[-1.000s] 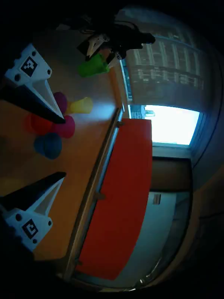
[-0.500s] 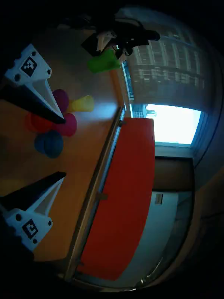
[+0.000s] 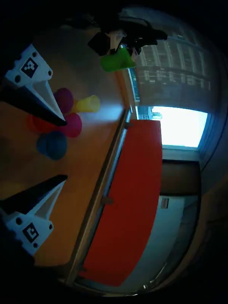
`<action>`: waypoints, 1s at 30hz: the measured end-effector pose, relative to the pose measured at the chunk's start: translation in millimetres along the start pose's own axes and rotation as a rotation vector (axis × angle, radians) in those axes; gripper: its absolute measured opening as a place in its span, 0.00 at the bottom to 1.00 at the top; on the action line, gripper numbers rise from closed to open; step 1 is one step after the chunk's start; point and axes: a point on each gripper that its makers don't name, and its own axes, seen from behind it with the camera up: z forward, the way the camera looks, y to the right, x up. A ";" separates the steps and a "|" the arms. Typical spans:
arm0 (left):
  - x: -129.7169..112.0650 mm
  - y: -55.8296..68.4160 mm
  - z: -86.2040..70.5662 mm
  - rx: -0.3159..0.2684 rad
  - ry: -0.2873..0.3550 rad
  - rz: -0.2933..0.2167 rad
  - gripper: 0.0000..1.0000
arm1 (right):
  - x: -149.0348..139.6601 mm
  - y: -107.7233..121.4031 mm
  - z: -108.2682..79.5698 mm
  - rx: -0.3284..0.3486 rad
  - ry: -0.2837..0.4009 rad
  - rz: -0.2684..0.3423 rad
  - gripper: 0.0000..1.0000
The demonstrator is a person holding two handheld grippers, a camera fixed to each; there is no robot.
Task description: Pour water
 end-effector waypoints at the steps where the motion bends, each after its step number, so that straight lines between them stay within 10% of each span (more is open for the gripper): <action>1: 0.5 0.1 -0.2 0.000 0.002 0.000 0.83 | -0.9 0.1 0.5 0.001 -0.003 -0.001 0.99; 30: 6.3 -2.6 0.1 0.012 0.026 -0.008 0.83 | -28.7 3.0 25.5 0.041 -0.089 -0.018 0.99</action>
